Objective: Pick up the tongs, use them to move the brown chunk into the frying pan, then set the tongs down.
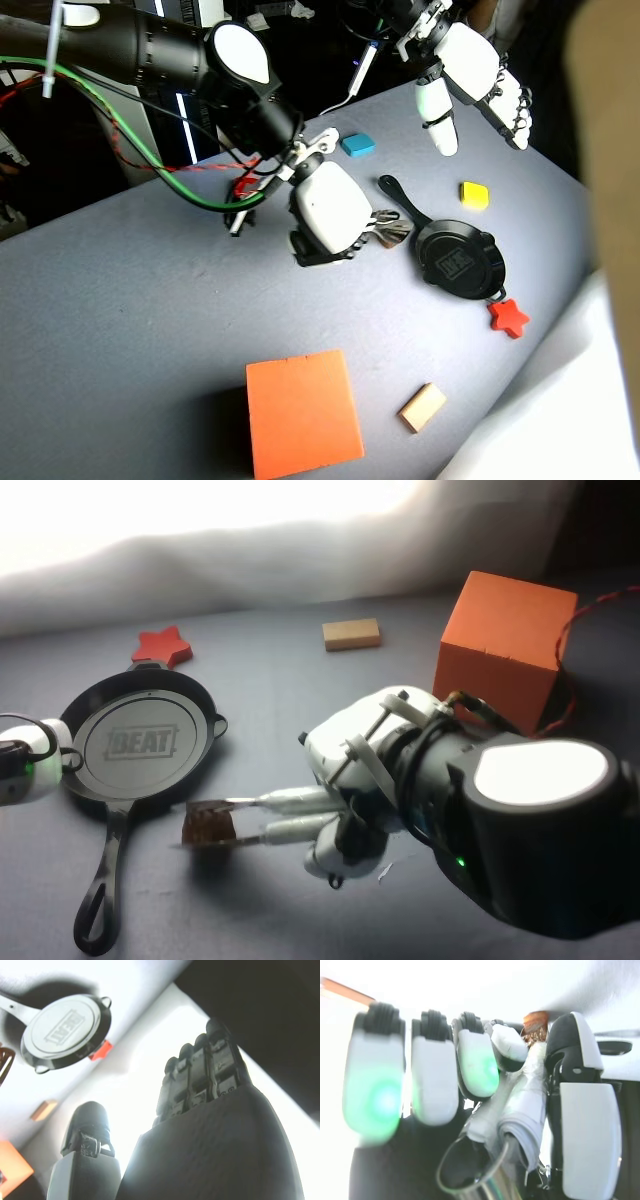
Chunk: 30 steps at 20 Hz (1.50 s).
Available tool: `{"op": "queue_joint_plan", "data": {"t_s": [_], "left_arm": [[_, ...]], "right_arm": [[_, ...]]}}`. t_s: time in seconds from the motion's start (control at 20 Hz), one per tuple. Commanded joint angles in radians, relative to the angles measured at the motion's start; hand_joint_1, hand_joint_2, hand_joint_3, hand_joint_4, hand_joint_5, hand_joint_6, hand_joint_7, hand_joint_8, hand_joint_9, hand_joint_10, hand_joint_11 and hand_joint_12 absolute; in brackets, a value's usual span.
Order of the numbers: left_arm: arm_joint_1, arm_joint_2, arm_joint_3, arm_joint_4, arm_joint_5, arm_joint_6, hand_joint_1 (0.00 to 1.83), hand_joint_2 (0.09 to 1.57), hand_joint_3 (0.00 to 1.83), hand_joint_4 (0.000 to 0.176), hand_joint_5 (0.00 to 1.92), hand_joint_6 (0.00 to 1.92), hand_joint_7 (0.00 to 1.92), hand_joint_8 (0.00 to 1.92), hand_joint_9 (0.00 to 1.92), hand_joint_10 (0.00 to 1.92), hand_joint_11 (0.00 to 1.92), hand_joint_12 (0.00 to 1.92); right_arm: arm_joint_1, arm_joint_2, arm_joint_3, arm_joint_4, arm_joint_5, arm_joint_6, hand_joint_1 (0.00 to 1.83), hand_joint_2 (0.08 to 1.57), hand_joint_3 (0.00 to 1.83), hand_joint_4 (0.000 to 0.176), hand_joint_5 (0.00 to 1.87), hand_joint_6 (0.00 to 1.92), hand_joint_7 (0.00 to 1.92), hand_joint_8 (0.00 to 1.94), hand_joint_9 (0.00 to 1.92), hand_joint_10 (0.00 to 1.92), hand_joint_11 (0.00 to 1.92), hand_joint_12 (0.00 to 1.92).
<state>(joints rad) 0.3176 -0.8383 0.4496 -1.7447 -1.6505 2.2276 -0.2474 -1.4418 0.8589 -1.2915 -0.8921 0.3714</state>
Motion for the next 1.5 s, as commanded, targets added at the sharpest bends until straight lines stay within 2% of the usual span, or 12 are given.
{"op": "queue_joint_plan", "data": {"t_s": [0.0, 0.1, 0.3, 0.35, 0.45, 0.55, 0.6, 0.75, 0.8, 0.95, 1.15, 1.45], "left_arm": [[-0.005, 0.002, -0.001, 0.088, -0.063, 0.002, 0.11, 1.3, 0.0, 0.012, 0.01, 0.0, 0.04, 0.0, 0.01, 0.0, 0.0, 0.2], [-0.005, 0.002, -0.001, 0.088, -0.063, 0.002, 0.09, 1.31, 0.0, 0.006, 0.02, 0.0, 0.04, 0.0, 0.01, 0.0, 0.0, 0.21], [-0.005, 0.002, -0.002, 0.088, -0.063, 0.002, 0.06, 1.31, 0.0, 0.013, 0.0, 0.0, 0.03, 0.0, 0.0, 0.0, 0.0, 0.16], [-0.005, 0.002, -0.002, 0.088, -0.063, 0.002, 0.08, 1.3, 0.0, 0.013, 0.01, 0.0, 0.04, 0.0, 0.02, 0.0, 0.0, 0.23], [-0.005, 0.002, -0.003, 0.088, -0.063, 0.002, 0.1, 1.3, 0.0, 0.004, 0.02, 0.01, 0.04, 0.0, 0.02, 0.0, 0.0, 0.25], [-0.006, 0.002, -0.002, 0.088, -0.059, 0.002, 0.12, 1.3, 0.0, 0.007, 0.04, 0.01, 0.06, 0.0, 0.04, 0.01, 0.0, 0.36], [-0.006, 0.002, -0.002, 0.088, -0.056, 0.002, 0.12, 1.29, 0.0, 0.005, 0.04, 0.0, 0.06, 0.0, 0.04, 0.0, 0.0, 0.34], [-0.006, 0.002, 0.0, 0.088, -0.039, 0.002, 0.12, 1.3, 0.0, 0.006, 0.02, 0.0, 0.05, 0.0, 0.02, 0.0, 0.0, 0.3], [-0.006, 0.002, 0.002, 0.088, -0.035, 0.002, 0.1, 1.3, 0.0, 0.014, 0.01, 0.0, 0.04, 0.0, 0.02, 0.0, 0.0, 0.26], [-0.005, 0.002, 0.005, 0.088, -0.021, 0.002, 0.09, 1.3, 0.0, 0.011, 0.03, 0.01, 0.05, 0.0, 0.03, 0.0, 0.0, 0.28], [-0.004, -0.001, 0.006, 0.088, -0.019, 0.002, 0.12, 1.29, 0.0, 0.011, 0.04, 0.01, 0.07, 0.0, 0.04, 0.0, 0.0, 0.3], [-0.003, -0.004, 0.007, 0.088, -0.02, 0.002, 0.09, 1.3, 0.0, 0.007, 0.05, 0.01, 0.07, 0.0, 0.04, 0.0, 0.0, 0.31]], "right_arm": [[0.0, 0.011, -0.013, -0.061, -0.001, -0.006, 0.87, 1.45, 0.0, 0.176, 1.39, 1.92, 1.61, 1.94, 1.73, 1.92, 1.76, 1.92], [0.001, 0.034, -0.038, -0.054, -0.005, -0.014, 0.89, 1.44, 0.0, 0.176, 1.39, 1.92, 1.61, 1.94, 1.72, 1.92, 1.73, 1.92], [0.01, 0.075, -0.079, -0.037, -0.014, -0.037, 0.9, 1.45, 0.0, 0.176, 1.37, 1.92, 1.6, 1.94, 1.71, 1.92, 1.74, 1.92], [0.024, 0.084, -0.084, -0.036, -0.013, -0.037, 0.91, 1.44, 0.0, 0.176, 1.38, 1.92, 1.6, 1.94, 1.7, 1.92, 1.74, 1.92], [0.058, 0.096, -0.079, -0.011, 0.008, -0.06, 0.9, 1.43, 0.0, 0.176, 1.36, 1.92, 1.59, 1.94, 1.69, 1.92, 1.72, 1.92], [0.089, 0.097, -0.061, -0.005, 0.029, -0.076, 0.91, 1.42, 0.0, 0.176, 1.36, 1.92, 1.58, 1.94, 1.69, 1.92, 1.7, 1.92], [0.107, 0.095, -0.046, -0.005, 0.047, -0.076, 0.92, 1.42, 0.0, 0.176, 1.35, 1.92, 1.58, 1.94, 1.69, 1.92, 1.69, 1.92], [0.149, 0.065, 0.034, 0.012, 0.1, -0.069, 0.89, 1.43, 0.0, 0.176, 1.36, 1.92, 1.59, 1.94, 1.7, 1.92, 1.7, 1.92], [0.159, 0.047, 0.07, 0.012, 0.126, -0.067, 0.91, 1.43, 0.0, 0.176, 1.35, 1.92, 1.57, 1.94, 1.69, 1.92, 1.7, 1.92], [0.171, -0.024, 0.199, 0.012, 0.212, -0.023, 0.87, 1.44, 0.0, 0.176, 1.37, 1.92, 1.57, 1.94, 1.68, 1.92, 1.68, 1.92], [0.135, -0.12, 0.344, 0.013, 0.29, -0.014, 0.91, 1.43, 0.0, 0.176, 1.34, 1.92, 1.57, 1.94, 1.68, 1.92, 1.69, 1.92], [0.083, -0.173, 0.454, -0.007, 0.376, 0.037, 0.78, 1.46, 0.01, 0.176, 1.34, 1.89, 1.54, 1.92, 1.66, 1.92, 1.67, 1.92]]}}
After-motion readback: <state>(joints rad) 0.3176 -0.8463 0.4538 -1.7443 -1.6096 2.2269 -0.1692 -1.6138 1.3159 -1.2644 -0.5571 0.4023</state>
